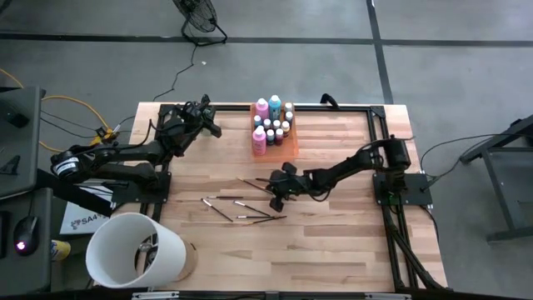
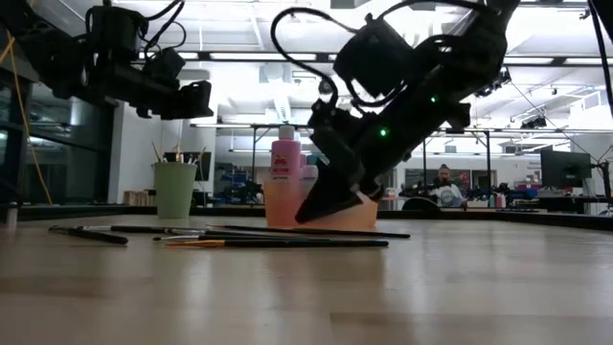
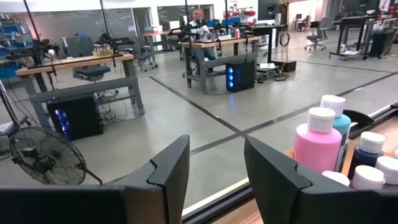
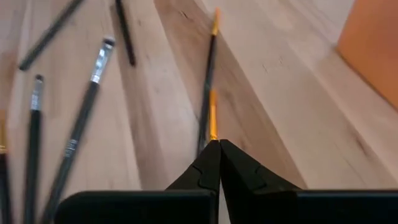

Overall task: Pick & Place Paint Supplies
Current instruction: Put the orange paintbrush into the cup

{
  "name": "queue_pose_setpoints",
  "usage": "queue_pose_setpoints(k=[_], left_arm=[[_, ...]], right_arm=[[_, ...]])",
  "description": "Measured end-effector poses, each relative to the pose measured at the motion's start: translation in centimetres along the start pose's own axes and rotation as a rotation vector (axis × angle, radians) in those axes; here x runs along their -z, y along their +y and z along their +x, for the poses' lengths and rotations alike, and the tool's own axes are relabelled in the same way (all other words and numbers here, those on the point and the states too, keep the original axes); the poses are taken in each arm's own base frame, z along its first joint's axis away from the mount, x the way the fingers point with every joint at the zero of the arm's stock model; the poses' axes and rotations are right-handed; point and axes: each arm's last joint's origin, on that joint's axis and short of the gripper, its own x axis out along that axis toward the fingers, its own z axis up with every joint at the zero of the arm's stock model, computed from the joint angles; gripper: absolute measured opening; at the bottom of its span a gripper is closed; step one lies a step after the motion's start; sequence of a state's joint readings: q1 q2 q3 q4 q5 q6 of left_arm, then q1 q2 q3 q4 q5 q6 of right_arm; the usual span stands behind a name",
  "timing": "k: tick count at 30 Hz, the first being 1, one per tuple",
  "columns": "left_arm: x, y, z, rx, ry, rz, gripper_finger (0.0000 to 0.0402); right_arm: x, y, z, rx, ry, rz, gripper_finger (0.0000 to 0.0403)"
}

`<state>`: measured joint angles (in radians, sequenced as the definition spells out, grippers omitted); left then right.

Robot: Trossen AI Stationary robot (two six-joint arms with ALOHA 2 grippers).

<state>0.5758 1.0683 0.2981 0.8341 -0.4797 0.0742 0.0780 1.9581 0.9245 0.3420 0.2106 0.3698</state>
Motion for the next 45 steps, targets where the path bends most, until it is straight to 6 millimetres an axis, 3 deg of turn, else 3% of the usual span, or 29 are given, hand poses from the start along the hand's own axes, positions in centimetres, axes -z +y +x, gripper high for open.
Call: queue_pose_setpoints(k=[32, 45], left_arm=[[0.0, 0.0, 0.0, 0.001, 0.000, 0.008, 0.0152], [0.0, 0.0, 0.0, 0.001, 0.000, 0.008, 0.0152]], right_arm=[[0.8, 0.1, 0.1, 0.002, 0.065, 0.057, 0.0003], [2.0, 1.7, -0.7, 0.031, 0.119, 0.056, 0.0002]])
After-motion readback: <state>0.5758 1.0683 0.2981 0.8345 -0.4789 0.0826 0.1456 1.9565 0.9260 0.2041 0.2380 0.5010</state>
